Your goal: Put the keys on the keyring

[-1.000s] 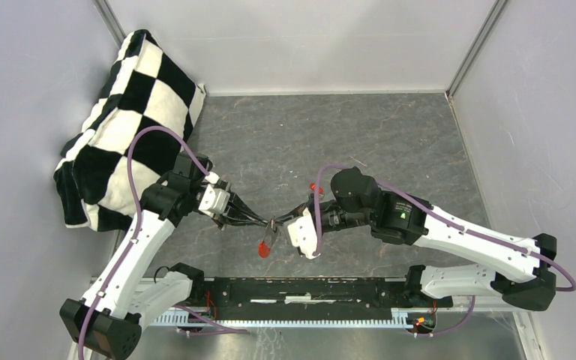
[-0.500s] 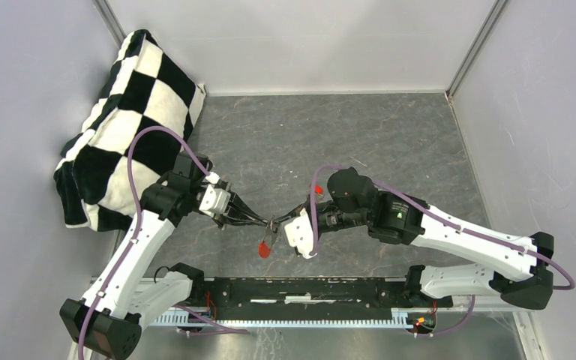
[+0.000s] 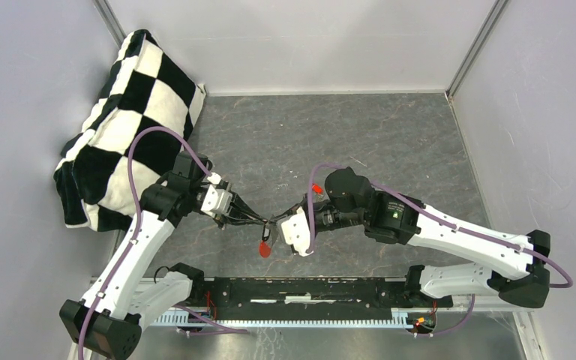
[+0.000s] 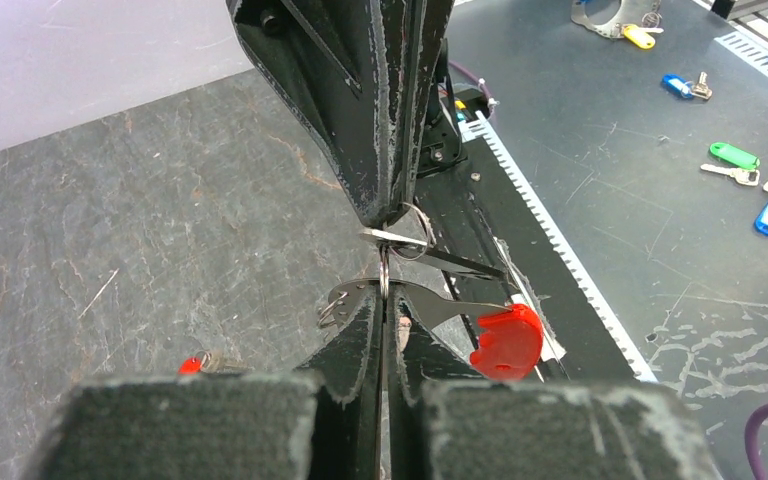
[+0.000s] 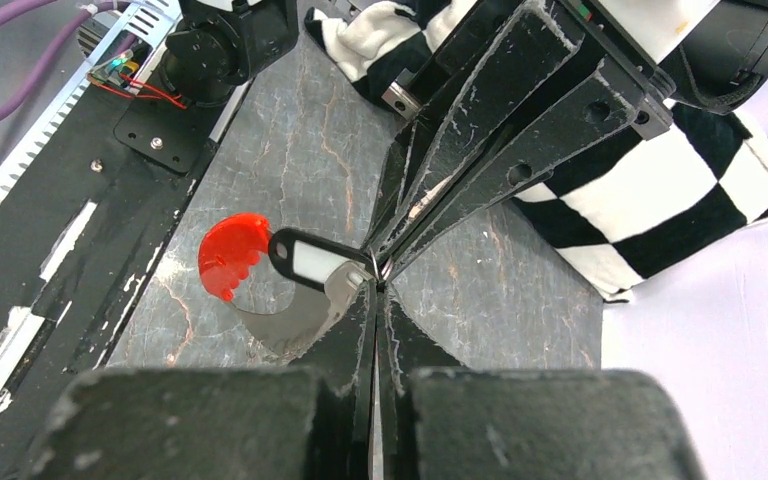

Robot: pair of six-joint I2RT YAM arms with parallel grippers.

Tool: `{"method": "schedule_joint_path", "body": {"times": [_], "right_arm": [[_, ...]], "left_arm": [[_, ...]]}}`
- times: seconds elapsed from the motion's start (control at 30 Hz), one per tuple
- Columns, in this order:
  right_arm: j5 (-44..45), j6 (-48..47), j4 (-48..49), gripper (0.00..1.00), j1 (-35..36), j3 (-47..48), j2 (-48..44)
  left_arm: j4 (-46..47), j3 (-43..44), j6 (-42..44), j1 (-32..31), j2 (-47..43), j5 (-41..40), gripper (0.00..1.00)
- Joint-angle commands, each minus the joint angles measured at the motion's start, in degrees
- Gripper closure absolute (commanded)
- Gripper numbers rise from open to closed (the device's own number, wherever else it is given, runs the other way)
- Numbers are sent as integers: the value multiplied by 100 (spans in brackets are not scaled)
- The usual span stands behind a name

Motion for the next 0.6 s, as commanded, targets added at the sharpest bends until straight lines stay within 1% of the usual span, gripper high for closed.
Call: {"method": "schedule_joint_path", "body": {"times": [0.0,0.23,0.43,0.57], "right_arm": [[-3,108,348,100,31,288,65],[119,108,362,100,28,304,159],[602,175,414,100,31,360,266],[876,264,451,100,29,253,112]], "left_arm": [[98,166,56,-22,-71,10,98],[102,182,93,-22,-110,17,98],[118,177,113,-18,-157,-33,98],[119,111,134,-22,-226,-109,98]]}}
